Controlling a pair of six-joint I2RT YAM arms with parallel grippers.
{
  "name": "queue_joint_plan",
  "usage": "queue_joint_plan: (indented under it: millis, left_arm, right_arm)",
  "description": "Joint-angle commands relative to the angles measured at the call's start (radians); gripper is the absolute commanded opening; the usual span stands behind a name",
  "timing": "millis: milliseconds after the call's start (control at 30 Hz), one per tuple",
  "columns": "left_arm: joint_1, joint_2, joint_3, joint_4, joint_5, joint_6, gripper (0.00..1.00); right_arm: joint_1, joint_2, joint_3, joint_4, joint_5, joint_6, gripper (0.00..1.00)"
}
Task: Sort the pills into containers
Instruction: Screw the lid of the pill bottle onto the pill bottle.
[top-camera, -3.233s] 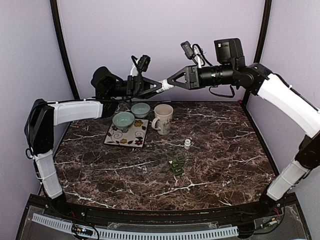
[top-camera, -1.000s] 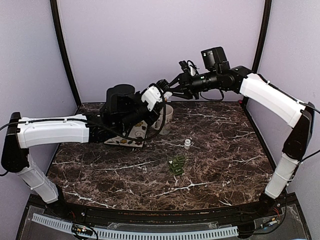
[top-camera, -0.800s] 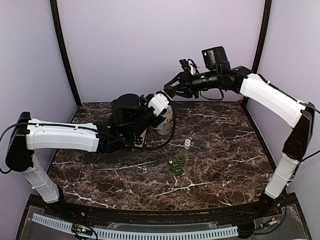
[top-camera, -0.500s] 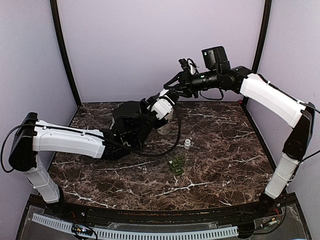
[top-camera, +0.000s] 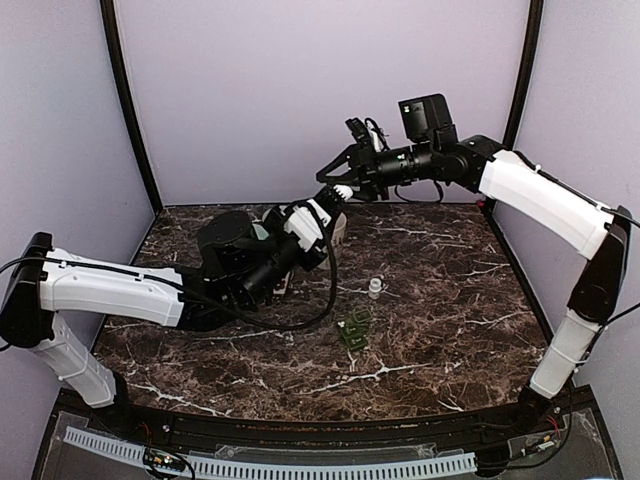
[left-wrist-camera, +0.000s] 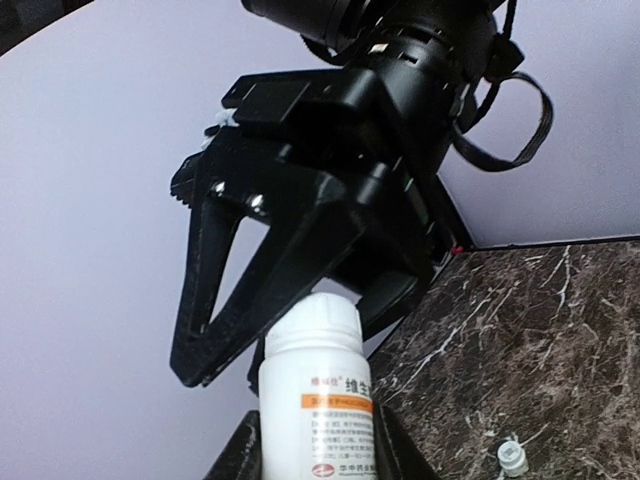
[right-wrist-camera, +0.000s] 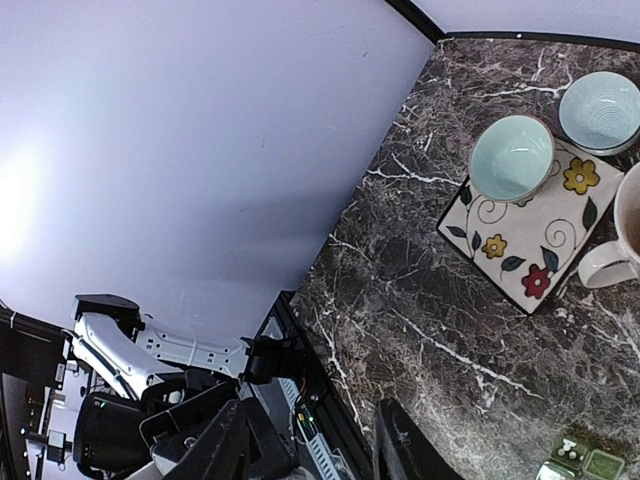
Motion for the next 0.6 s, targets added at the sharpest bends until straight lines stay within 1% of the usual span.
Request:
queue_joint_plan:
  millis: [0, 267, 400, 467, 567]
  left_arm:
    - [0.003, -0.092, -0.024, -0.015, 0.142, -0.1, 0.0]
    - [0.051, -0.131, -0.024, -0.117, 0.169, -0.194, 0.0]
    - [0.091, -0.156, -0.011, -0.202, 0.217, -0.265, 0.0]
    - [0.113, -0.171, -0.005, -0.253, 0.256, -0.305, 0.0]
    - [0.179, -0.196, 0.021, -0.366, 0.384, -0.433, 0.0]
  right_arm:
    - [-0.001, -0.031, -0.022, 0.064, 0.001, -0.021, 0.43]
    - [-0.024, -0.053, -0.008, 0.069, 0.013, -0.047, 0.49]
    - [-0.047, -0.082, -0.02, 0.1, 0.018, -0.054, 0.51]
    - [-0.06, -0.096, -0.032, 0.128, 0.014, -0.051, 0.52]
    - [-0.075, -0.109, -0.048, 0.154, 0.005, -0.074, 0.53]
